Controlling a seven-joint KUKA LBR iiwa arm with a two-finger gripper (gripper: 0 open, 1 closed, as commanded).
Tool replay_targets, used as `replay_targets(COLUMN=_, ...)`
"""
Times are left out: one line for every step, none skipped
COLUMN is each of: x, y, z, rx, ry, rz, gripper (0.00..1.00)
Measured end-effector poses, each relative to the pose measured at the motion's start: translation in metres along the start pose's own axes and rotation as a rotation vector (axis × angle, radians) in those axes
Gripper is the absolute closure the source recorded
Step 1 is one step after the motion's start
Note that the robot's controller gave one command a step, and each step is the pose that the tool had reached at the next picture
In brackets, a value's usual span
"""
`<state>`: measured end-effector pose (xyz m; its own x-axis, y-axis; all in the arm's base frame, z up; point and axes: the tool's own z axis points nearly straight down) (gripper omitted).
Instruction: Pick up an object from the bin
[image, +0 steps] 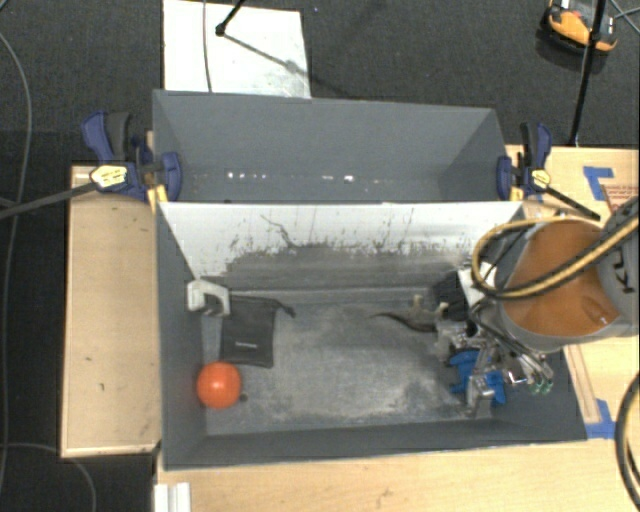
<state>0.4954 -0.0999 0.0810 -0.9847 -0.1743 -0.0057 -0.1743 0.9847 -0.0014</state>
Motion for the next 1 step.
replay_targets(x=-0.0015, y=-0.0081, z=0.0052, rx=0.001, ry=-0.004, rz=0.134, gripper=0.00)
